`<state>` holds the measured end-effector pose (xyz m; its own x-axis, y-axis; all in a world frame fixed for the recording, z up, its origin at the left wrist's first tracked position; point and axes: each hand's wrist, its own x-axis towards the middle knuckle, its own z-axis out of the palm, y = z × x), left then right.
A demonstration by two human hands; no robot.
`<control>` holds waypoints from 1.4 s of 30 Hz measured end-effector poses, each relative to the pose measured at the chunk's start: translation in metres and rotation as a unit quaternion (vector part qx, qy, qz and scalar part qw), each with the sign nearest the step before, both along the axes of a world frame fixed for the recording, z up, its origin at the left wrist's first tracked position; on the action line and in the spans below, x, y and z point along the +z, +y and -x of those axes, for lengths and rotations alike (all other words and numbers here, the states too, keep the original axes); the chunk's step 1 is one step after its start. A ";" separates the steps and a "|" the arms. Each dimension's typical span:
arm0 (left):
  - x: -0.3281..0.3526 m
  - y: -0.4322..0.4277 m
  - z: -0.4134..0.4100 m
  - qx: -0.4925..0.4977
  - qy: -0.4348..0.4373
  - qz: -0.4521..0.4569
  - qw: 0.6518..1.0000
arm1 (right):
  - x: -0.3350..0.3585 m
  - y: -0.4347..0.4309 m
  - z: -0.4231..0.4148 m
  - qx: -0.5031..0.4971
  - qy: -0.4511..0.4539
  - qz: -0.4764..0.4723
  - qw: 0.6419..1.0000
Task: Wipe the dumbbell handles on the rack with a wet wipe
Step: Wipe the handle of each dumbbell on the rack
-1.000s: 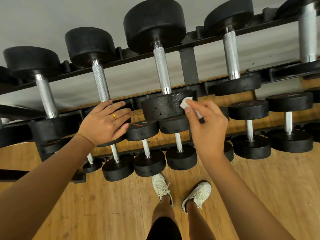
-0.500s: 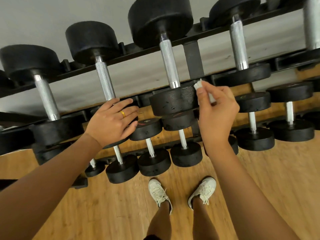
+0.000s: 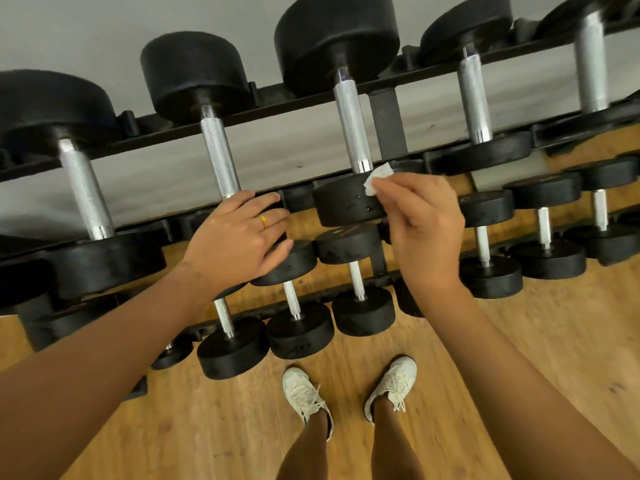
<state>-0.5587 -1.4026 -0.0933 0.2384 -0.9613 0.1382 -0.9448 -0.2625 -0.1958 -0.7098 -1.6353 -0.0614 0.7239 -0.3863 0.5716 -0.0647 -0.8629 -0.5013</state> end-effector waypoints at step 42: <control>0.002 0.000 0.001 0.022 -0.001 -0.032 0.999 | 0.010 -0.037 0.027 0.270 0.306 0.154 0.900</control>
